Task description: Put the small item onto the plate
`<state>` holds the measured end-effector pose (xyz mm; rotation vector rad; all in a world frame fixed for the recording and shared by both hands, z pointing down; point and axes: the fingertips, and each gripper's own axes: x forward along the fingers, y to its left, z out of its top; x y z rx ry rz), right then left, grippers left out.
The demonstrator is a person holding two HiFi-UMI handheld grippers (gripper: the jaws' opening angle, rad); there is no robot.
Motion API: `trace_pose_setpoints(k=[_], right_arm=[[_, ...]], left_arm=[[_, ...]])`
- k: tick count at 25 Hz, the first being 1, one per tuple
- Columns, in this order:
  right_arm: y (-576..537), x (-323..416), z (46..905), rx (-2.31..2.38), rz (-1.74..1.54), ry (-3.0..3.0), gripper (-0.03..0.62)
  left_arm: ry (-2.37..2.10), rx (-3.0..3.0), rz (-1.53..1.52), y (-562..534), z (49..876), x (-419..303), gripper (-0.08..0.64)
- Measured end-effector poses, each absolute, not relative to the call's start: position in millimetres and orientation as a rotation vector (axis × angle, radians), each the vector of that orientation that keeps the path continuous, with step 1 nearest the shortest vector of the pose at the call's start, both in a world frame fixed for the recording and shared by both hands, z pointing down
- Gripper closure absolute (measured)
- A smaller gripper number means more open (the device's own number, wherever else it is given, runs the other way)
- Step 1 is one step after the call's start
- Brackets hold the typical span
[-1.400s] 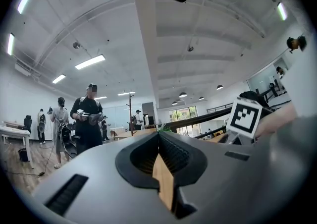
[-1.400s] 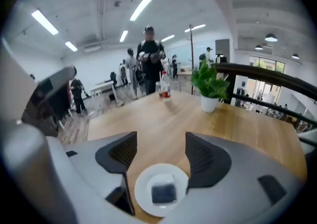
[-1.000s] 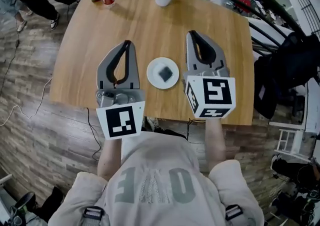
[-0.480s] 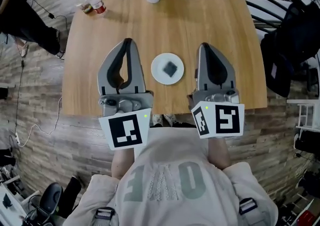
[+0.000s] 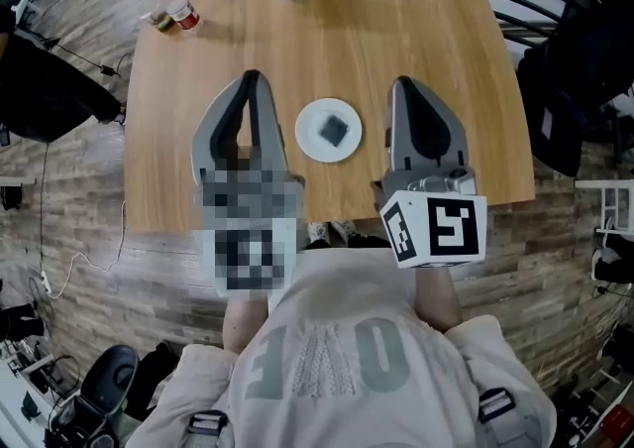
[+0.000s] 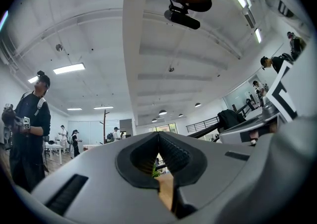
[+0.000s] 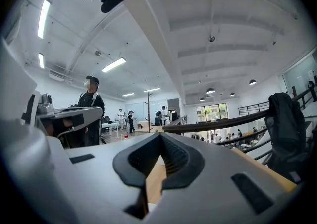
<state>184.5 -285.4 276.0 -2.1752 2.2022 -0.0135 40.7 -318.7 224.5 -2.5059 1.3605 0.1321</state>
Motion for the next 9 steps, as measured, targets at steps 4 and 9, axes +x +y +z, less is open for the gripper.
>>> trace_pose_setpoints(k=[4, 9], right_arm=[[-287.4, 185.7, 276.8, -2.180, -0.017, 2.203, 0.577], [-289.2, 190.2, 283.6, -2.180, -0.054, 2.210, 0.577]], left_arm=[[1.355, -2.510, 0.130, -322.2, 225.2, 43.0, 0.552], [1.359, -2.519, 0.123, -323.2, 229.7, 47.6, 0.551]])
